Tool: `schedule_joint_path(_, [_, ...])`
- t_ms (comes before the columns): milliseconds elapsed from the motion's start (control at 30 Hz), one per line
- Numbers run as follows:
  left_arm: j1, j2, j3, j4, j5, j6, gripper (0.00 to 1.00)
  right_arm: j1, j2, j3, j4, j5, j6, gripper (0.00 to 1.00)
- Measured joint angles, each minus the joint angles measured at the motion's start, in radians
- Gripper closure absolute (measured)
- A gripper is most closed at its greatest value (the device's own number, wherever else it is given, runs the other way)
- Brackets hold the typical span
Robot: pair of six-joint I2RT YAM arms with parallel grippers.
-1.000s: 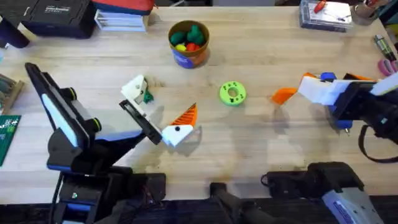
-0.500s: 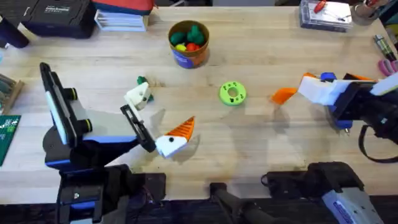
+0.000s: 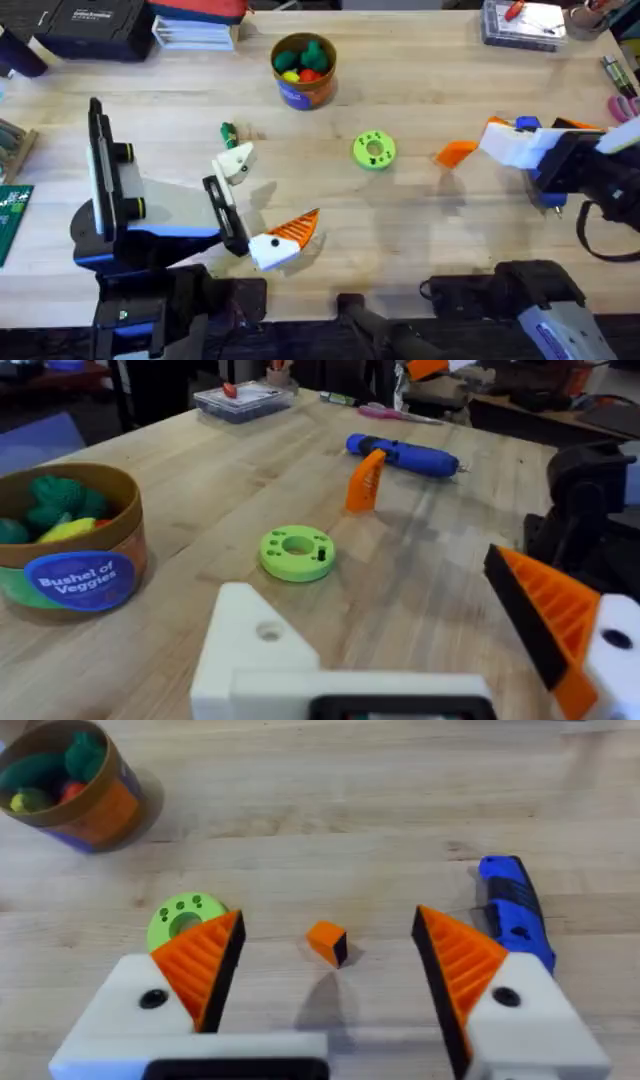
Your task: Pick up the gripper from the table and insert it into the empty holder that is missing its gripper. Then pick up a screw, insert it into the mounting hole, and use the screwdriver to tighten it. Finally, clean up the table by picking up the vegetable and placing it into the bucket.
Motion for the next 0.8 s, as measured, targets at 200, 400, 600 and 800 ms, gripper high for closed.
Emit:
schedule_joint_path(200, [0.000, 0.000, 0.000, 0.000, 0.002, 0.000, 0.015, 0.000, 0.000, 0.000, 0.000, 0.000, 0.000, 0.007])
schedule_joint_path(400, [0.000, 0.000, 0.000, 0.000, 0.004, 0.000, 0.015, 0.000, 0.000, 0.000, 0.000, 0.000, 0.000, 0.007])
schedule_joint_path(600, [0.000, 0.000, 0.000, 0.000, 0.004, 0.000, 0.015, 0.000, 0.000, 0.000, 0.003, -0.001, 0.002, 0.009])
schedule_joint_path(800, [0.000, 0.000, 0.000, 0.000, 0.004, 0.000, 0.015, 0.000, 0.000, 0.000, 0.003, -0.005, 0.011, 0.009])
